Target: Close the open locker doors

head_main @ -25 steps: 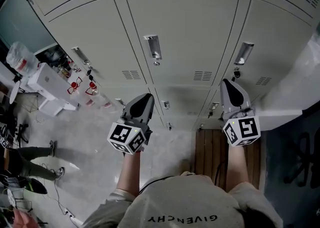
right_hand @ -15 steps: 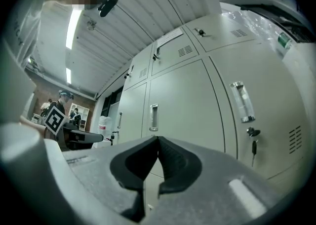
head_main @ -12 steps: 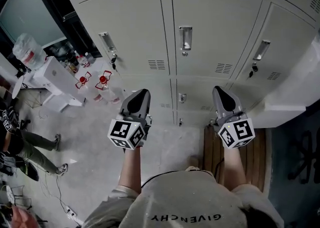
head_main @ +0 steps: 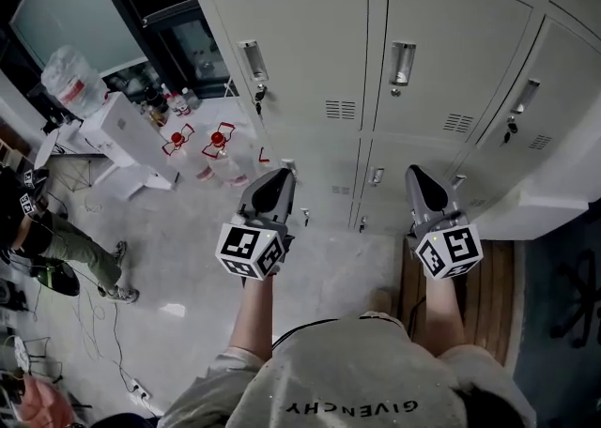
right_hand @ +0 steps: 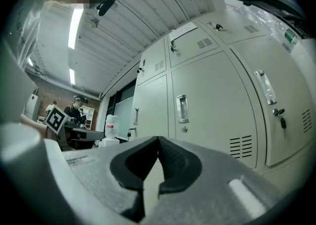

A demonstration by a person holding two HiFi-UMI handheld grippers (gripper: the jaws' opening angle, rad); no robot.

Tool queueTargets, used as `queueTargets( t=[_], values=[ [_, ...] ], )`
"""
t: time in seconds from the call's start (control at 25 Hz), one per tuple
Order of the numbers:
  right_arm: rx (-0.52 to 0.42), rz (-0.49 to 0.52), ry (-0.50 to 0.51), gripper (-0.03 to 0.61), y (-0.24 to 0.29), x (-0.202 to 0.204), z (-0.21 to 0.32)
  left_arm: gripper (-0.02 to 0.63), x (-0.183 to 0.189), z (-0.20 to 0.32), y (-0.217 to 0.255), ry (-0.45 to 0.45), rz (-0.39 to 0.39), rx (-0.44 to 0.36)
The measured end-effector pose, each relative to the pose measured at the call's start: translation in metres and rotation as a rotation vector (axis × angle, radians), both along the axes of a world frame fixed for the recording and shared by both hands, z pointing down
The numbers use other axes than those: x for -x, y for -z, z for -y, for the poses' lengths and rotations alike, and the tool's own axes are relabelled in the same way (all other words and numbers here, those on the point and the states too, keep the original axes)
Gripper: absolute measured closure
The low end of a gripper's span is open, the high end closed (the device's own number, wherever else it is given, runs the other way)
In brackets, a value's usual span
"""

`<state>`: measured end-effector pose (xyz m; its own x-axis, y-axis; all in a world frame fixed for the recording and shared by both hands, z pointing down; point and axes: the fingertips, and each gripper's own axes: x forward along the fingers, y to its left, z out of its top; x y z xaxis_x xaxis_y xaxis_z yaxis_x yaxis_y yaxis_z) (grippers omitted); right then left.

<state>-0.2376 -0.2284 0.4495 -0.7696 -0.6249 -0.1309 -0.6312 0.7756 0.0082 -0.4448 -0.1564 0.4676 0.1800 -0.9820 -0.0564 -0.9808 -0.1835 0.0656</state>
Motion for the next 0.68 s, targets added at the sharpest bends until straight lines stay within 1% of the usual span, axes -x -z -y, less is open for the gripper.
queueTargets(
  t=[0.24,0.68],
  values=[
    [-0.007,-0.022,0.01,0.58,-0.006,0.026,-0.029,0.597,0.018,-0.022,-0.009,-0.016,-0.005,0.008],
    [-0.022,-0.031,-0.023,0.58,-0.004,0.048,-0.067,0.597,0.038,-0.051,-0.012,-0.057,-0.019,0.001]
  ],
)
